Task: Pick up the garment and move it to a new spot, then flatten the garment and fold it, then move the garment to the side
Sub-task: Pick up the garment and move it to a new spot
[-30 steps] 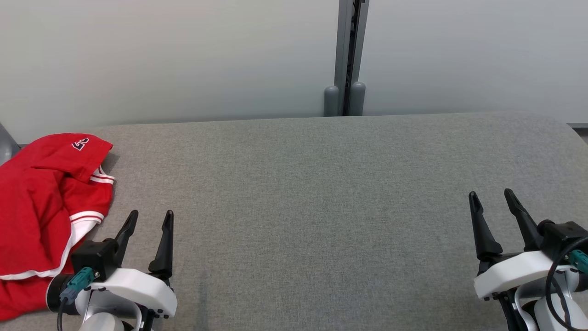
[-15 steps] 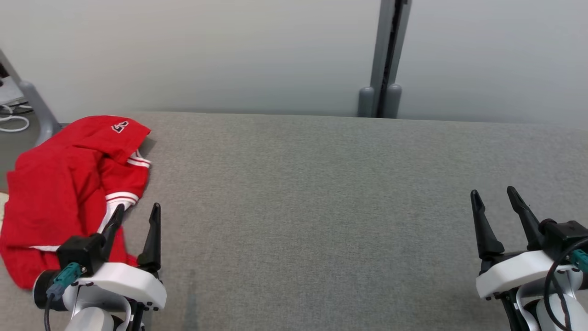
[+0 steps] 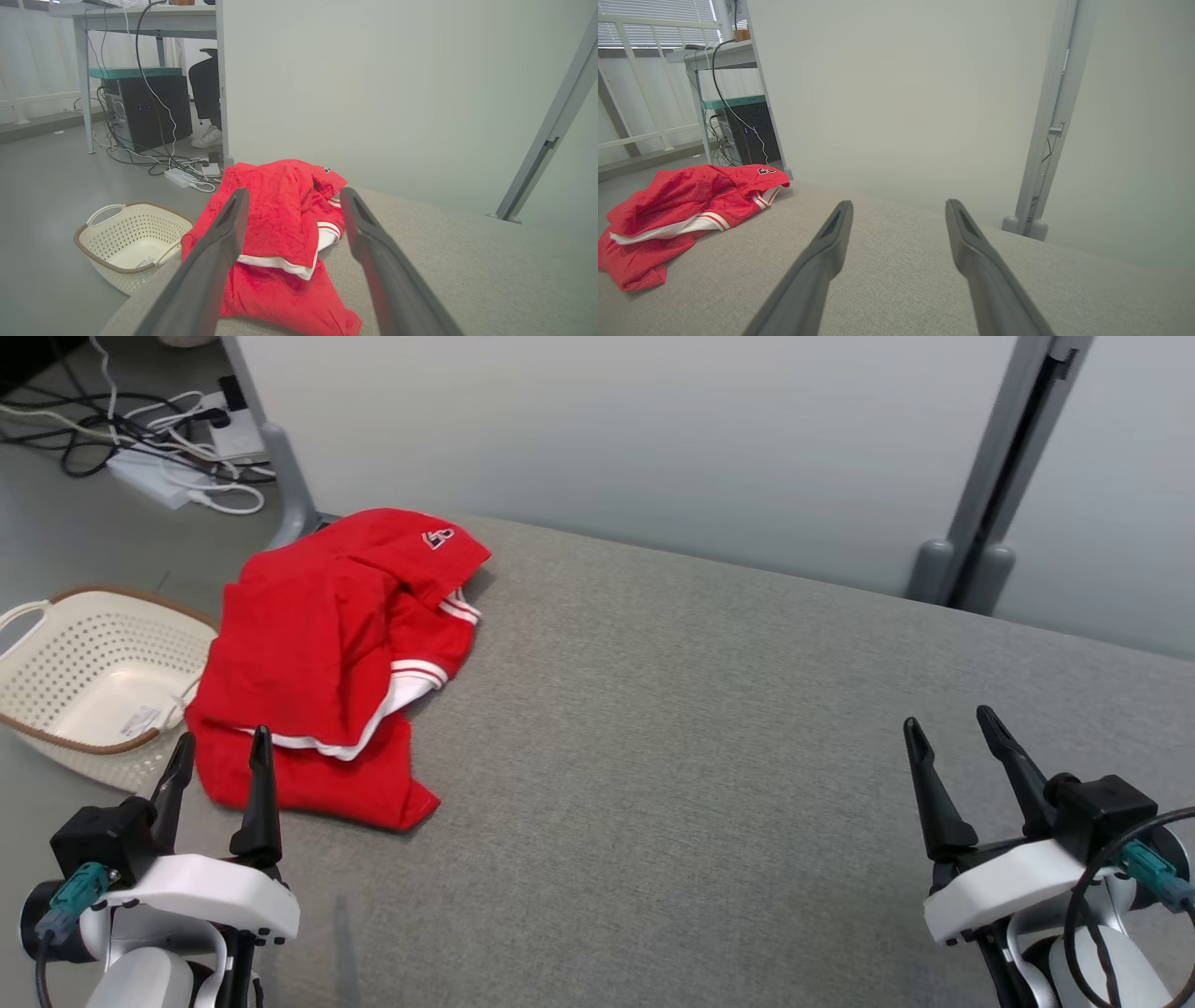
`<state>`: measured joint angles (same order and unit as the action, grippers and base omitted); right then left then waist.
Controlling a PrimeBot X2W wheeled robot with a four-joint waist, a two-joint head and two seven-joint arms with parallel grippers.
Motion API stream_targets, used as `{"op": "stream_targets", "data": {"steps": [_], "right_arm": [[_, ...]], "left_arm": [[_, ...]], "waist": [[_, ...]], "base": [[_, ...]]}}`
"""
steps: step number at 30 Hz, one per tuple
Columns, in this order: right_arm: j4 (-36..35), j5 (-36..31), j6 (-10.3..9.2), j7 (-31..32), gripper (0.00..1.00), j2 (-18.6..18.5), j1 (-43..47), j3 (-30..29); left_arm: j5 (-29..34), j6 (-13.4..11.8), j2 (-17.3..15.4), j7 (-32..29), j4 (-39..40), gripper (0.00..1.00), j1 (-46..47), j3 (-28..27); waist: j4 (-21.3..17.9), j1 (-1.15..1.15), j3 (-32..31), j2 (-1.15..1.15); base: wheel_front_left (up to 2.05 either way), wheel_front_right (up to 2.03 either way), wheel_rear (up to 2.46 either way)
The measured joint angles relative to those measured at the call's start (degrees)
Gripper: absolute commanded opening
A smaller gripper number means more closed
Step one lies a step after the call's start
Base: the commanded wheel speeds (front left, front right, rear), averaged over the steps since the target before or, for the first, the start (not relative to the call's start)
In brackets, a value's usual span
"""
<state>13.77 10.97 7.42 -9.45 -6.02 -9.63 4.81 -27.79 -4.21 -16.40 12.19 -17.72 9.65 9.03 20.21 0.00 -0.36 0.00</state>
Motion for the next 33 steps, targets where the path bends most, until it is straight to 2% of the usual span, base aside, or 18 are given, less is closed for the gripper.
{"op": "stream_targets", "data": {"steps": [7, 12, 25, 33], "right_arm": [[-0.2, 0.1, 0.01, 0.5, 1.00, 0.5, -0.4, 1.0], [-0.2, 0.1, 0.00, 0.5, 1.00, 0.6, -0.5, 1.0], [0.2, 0.0, 0.00, 0.5, 1.00, 0.2, -1.5, 1.1], [-0.9, -0.4, 0.00, 1.4, 1.00, -0.4, -2.9, 1.8]], "left_arm": [[-0.1, -0.7, -0.1, 0.0, 0.7, 1.00, -0.1, 0.0], [-0.5, -0.7, -0.2, 0.0, 0.9, 1.00, -0.1, 0.1], [-0.4, -1.2, -0.2, 0.2, 1.2, 1.00, 0.7, 0.7], [-0.4, -1.9, 0.0, 1.1, 2.4, 1.00, 4.8, -0.1]], "waist": [[5.5, 0.00, 0.1, 0.00], [7.5, 0.00, 0.3, 0.00], [7.9, 0.00, 1.7, 0.00], [7.2, 0.00, 3.7, 0.00]], "base": [[0.00, 0.00, 0.00], [0.00, 0.00, 0.00], [0.00, 0.00, 0.00], [0.00, 0.00, 0.00]]}}
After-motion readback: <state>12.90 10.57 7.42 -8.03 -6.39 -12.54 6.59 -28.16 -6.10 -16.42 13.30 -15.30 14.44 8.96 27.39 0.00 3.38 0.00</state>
